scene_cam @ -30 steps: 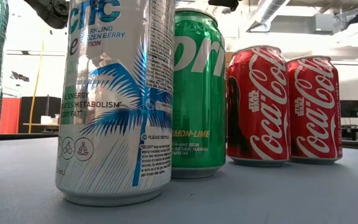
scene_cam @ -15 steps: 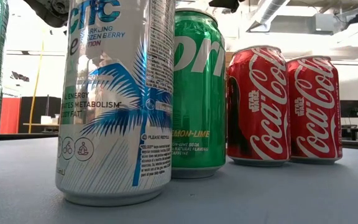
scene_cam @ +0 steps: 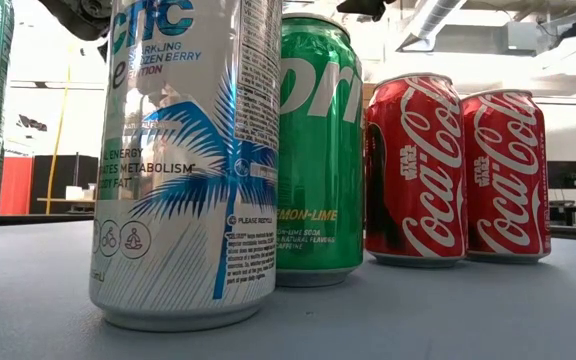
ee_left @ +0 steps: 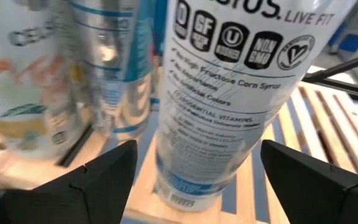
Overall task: Place canned beverage on shelf
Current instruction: Put the top center white blue soda can on the shelf
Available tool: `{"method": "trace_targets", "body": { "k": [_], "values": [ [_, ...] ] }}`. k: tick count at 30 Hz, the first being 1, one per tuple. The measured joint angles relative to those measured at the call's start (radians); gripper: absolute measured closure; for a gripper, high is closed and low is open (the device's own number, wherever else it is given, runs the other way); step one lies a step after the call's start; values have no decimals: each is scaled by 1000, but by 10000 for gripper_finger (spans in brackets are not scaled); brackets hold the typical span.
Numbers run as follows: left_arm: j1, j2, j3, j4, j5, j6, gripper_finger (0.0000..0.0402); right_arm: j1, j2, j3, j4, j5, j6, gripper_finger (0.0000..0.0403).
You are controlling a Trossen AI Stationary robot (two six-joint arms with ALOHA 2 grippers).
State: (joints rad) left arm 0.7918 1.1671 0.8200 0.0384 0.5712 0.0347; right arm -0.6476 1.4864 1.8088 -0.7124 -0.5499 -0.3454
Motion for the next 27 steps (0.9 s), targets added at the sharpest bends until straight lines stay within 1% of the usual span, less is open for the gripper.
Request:
{"method": "trace_targets", "body": {
  "k": [3, 5, 7, 11, 13, 15, 18, 20, 23, 25, 27],
  "values": [
    [0, -34, 0, -44, -45, 16, 74, 0, 0, 0, 0, 5, -3, 156],
    [0, -65, 0, -87, -87, 39, 74, 0, 0, 0, 1, 47, -4, 156],
    [0, -100, 0, -127, -147, 67, 74, 6, 3, 0, 5, 145, -11, 158],
    [0, -160, 0, -201, -291, 80, 74, 61, 47, 0, 73, 404, -34, 176],
    [0, -182, 0, -209, -350, 57, 74, 93, 74, 0, 130, 456, -56, 197],
    [0, -193, 1, -215, -394, 22, 74, 112, 92, 6, 173, 452, -62, 230],
    [0, -202, 1, -216, -419, -19, 74, 113, 119, 32, 165, 344, -74, 284],
    [0, -202, 1, -222, -419, -35, 74, 118, 140, 44, 137, 277, -88, 307],
    [0, -201, 1, -251, -419, -57, 74, 140, 174, 55, 138, 267, -112, 315],
    [0, -201, 1, -271, -419, -70, 74, 167, 205, 82, 145, 264, -144, 304],
    [0, -201, 1, -287, -419, -87, 74, 185, 236, 116, 135, 264, -152, 283]
  ]
}}
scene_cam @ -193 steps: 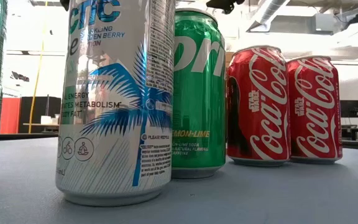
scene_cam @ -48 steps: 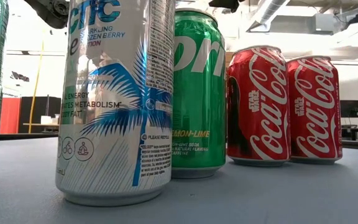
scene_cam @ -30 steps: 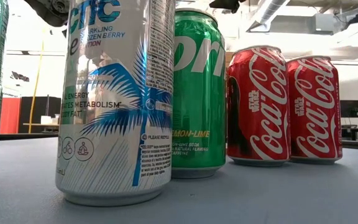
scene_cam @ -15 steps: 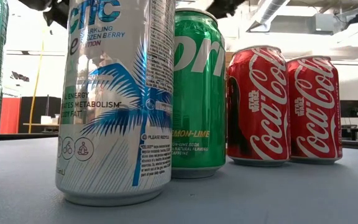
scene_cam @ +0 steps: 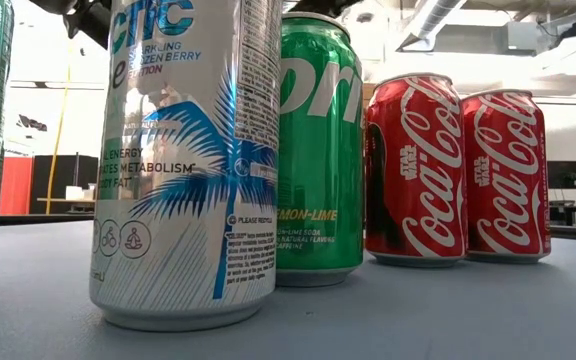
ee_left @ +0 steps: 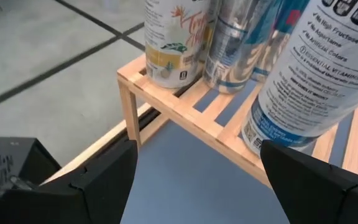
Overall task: Place canned beverage on shelf
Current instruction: Put the top center white blue soda can on the shelf
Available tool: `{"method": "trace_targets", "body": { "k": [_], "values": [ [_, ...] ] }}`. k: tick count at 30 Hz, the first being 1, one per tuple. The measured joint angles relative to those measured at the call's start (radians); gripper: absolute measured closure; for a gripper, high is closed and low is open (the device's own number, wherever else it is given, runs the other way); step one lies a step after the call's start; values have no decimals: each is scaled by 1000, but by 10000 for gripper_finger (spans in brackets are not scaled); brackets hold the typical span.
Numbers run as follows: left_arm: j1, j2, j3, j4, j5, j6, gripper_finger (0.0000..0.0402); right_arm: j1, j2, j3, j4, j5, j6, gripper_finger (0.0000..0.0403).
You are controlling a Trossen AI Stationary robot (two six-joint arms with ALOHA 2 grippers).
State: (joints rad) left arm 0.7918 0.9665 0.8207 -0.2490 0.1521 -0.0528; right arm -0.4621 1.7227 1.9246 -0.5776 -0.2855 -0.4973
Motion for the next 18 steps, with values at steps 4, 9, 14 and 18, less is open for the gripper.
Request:
{"method": "trace_targets", "body": {
  "k": [4, 9, 14, 18],
  "values": [
    [0, 0, 0, -6, 21, -22, 74, 23, 68, 98, -73, 22, -33, 214],
    [0, 0, 0, -8, 35, -50, 74, 45, 157, 259, -183, 126, -76, 119],
    [0, 0, 0, -16, 35, -57, 74, 53, 267, 413, -262, 161, -85, 86],
    [0, 0, 0, -40, 35, -57, 74, 46, 293, 417, -259, 206, -113, 90]
  ]
}}
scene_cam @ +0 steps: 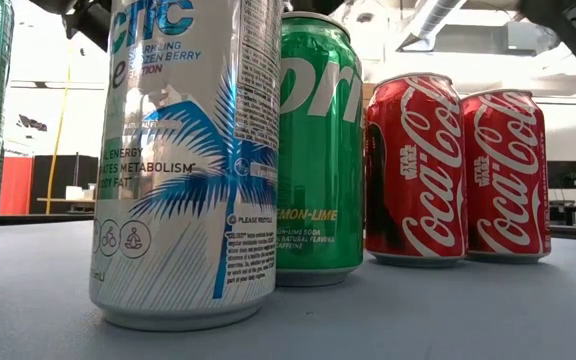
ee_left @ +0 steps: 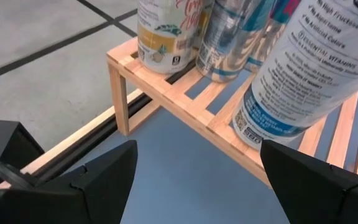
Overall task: Place canned beverage on shelf
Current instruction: Put the top center white blue soda can on the shelf
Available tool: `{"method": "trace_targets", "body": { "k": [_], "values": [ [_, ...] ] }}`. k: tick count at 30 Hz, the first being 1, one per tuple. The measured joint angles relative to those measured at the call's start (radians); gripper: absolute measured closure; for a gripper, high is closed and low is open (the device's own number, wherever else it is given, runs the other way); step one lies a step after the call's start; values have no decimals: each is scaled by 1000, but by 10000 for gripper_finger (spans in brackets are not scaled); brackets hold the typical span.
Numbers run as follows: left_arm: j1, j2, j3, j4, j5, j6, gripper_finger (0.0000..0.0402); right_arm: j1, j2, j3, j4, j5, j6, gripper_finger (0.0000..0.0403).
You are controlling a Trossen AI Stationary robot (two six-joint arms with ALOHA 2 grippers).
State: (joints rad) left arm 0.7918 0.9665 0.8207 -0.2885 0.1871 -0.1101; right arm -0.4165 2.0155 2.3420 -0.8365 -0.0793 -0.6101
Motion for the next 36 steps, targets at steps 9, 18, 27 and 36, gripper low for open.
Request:
{"method": "trace_targets", "body": {
  "k": [9, 18, 27, 36],
  "values": [
    [0, 0, 0, 6, 11, -20, 74, -2, 16, 0, -2, 62, -26, 93],
    [6, -30, 0, 175, 137, 22, 74, -2, -139, 3, 3, -203, 97, 94],
    [9, -66, 0, 167, 85, 18, 74, 18, -33, -3, 148, -341, 181, 91],
    [8, -65, 0, 97, 91, -28, 74, 19, 39, 0, 160, -370, 206, 91]
  ]
}}
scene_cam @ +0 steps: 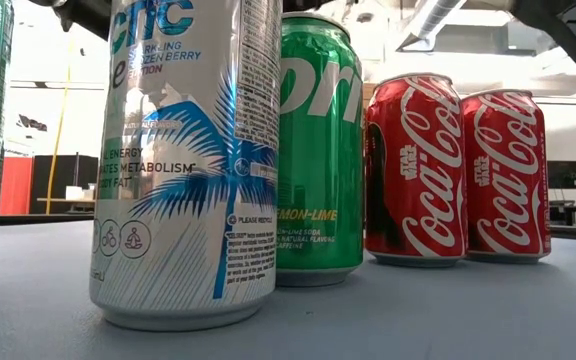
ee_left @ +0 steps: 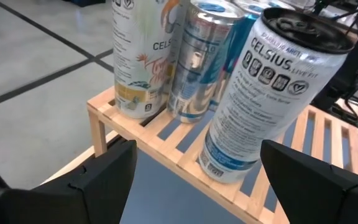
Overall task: Place canned beverage on shelf
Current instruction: Put the top center white blue soda can on the shelf
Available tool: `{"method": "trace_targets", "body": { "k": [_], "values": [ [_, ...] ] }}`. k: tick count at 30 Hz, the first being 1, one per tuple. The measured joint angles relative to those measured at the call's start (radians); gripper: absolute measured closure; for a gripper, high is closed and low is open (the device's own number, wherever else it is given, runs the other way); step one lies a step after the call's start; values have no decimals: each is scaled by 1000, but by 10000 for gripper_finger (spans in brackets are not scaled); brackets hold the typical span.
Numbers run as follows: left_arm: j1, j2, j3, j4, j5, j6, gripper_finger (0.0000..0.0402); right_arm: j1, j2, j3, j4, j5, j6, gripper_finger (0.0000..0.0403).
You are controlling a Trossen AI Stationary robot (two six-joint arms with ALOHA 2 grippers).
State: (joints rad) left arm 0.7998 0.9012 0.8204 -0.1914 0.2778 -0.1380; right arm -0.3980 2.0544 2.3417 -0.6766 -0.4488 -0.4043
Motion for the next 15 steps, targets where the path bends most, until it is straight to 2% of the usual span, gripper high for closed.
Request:
{"method": "trace_targets", "body": {
  "k": [8, 15],
  "values": [
    [0, 0, 0, 2, 2, -2, 74, -6, 61, 0, -11, 9, 12, 91],
    [0, 0, 0, 3, 0, -3, 74, -22, 61, 0, -14, 18, 3, 91]
  ]
}}
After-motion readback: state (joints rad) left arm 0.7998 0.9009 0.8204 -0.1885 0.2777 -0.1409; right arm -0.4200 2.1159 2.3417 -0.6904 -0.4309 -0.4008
